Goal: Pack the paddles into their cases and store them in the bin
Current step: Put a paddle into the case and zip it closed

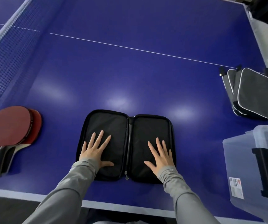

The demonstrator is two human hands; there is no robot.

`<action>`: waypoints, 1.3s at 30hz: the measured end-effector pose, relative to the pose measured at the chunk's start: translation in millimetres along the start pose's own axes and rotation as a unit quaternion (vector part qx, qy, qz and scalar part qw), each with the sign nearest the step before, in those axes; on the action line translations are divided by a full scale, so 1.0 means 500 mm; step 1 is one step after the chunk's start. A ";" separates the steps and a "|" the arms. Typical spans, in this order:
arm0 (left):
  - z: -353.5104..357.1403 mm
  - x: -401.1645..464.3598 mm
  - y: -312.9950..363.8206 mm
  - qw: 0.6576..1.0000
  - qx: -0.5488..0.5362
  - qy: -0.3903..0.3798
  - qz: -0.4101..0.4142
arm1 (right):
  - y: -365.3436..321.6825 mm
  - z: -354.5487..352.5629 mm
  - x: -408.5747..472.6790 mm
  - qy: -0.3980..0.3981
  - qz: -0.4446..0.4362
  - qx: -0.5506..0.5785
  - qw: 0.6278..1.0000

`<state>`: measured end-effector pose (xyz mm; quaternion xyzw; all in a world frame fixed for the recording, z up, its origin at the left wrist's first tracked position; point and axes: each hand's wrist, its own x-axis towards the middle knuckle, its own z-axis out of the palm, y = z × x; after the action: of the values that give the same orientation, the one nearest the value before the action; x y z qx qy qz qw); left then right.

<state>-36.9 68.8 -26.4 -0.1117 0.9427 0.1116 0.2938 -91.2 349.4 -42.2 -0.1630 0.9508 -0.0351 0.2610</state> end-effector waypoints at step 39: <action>-0.006 -0.099 -0.545 0.858 -0.299 0.225 -0.351 | -0.081 -0.075 -0.027 0.103 0.246 0.074 0.961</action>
<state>76.3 -183.7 -34.8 -0.5397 0.8028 0.2494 0.0457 -87.4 314.9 2.8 0.1005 0.9780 -0.0568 0.1737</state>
